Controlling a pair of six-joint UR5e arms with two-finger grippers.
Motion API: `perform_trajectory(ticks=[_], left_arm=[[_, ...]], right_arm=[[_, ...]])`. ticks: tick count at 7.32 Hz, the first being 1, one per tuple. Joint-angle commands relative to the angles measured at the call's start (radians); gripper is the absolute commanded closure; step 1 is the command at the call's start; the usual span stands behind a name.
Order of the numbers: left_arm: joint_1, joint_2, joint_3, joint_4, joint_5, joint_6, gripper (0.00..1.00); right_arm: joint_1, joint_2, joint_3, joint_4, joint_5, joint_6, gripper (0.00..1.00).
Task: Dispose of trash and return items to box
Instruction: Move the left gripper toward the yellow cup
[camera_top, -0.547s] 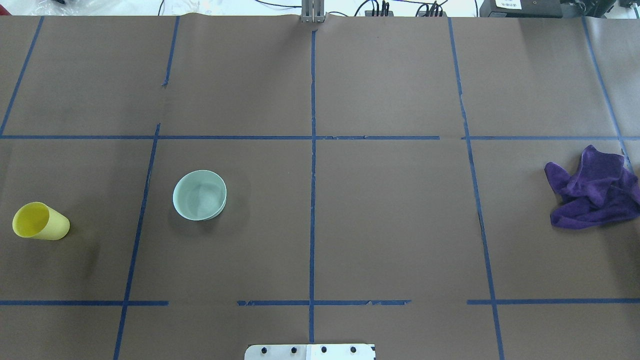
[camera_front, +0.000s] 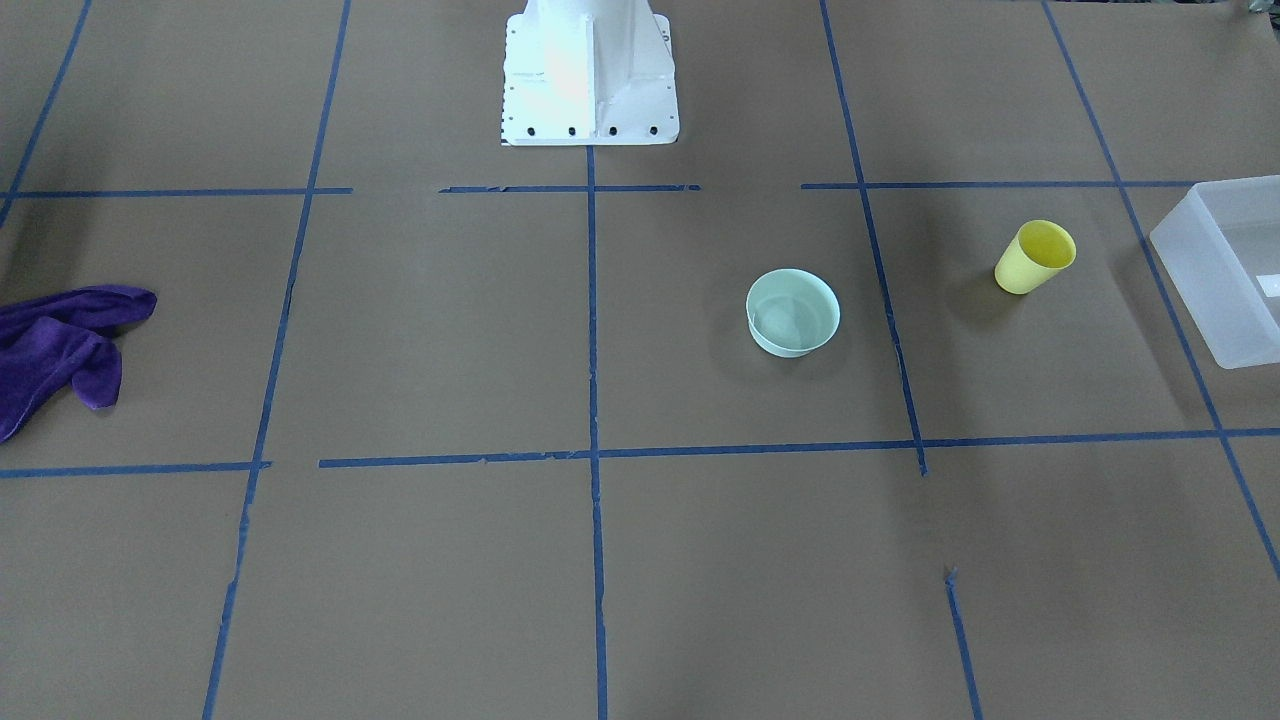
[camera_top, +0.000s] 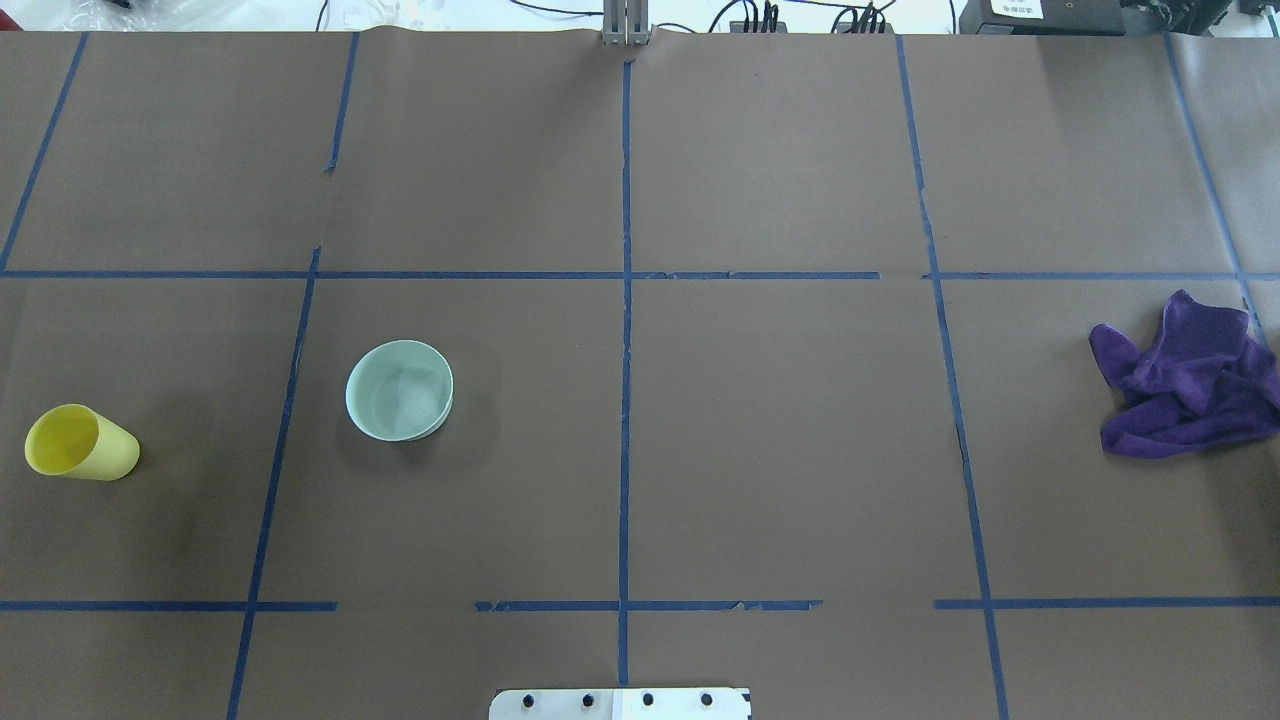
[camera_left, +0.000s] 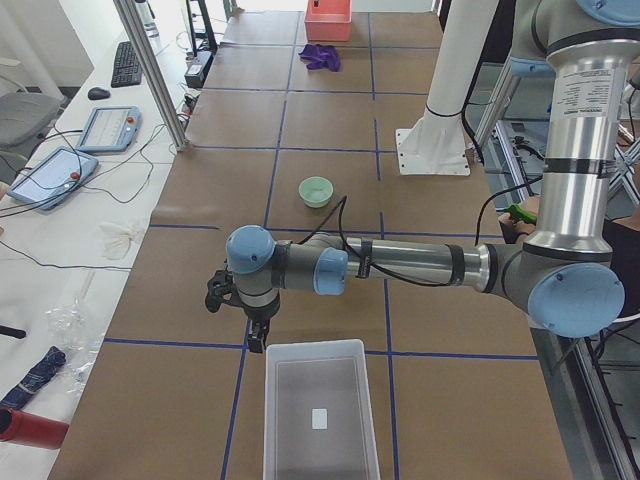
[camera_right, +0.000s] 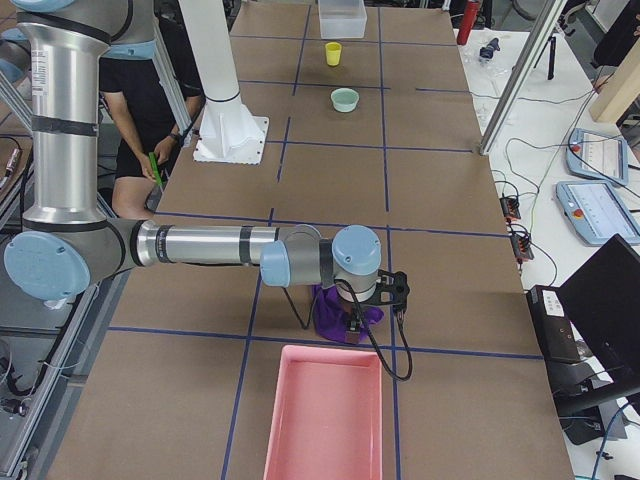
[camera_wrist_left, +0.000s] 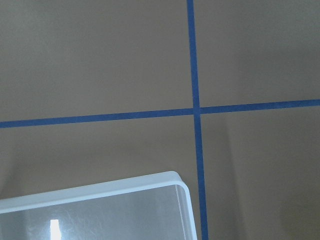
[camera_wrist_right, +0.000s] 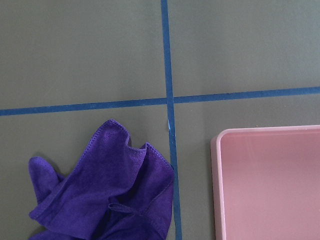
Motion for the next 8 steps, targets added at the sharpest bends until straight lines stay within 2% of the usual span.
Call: perform_trajectory(ticks=[1,2,3,4,6,8], left_arm=[[0.12,0.022,-0.147,-0.008,-0.001,-0.228,0.0],[0.163,0.072,-0.195,-0.016,-0.013,-0.25,0.0],[0.176,0.132,-0.195,-0.118,-0.029,-0.281,0.0],[0.217,0.213,-0.194,-0.298,-0.027,-0.383,0.0],[0.402,0.321,-0.18,-0.685,-0.018,-0.759,0.0],[0.565,0.323,-0.166,-0.763,0.095,-0.935,0.0]], right_arm=[[0.0,-0.001,0.006,0.001,0.0,0.006,0.0],[0.0,-0.002,0.008,0.001,0.002,0.011,0.0],[0.0,-0.002,0.008,0.001,0.023,0.014,0.0],[0.0,-0.002,0.008,0.001,0.038,0.014,0.0],[0.0,-0.002,0.006,0.007,0.038,0.014,0.0],[0.0,0.001,0.006,0.008,0.037,0.014,0.0]])
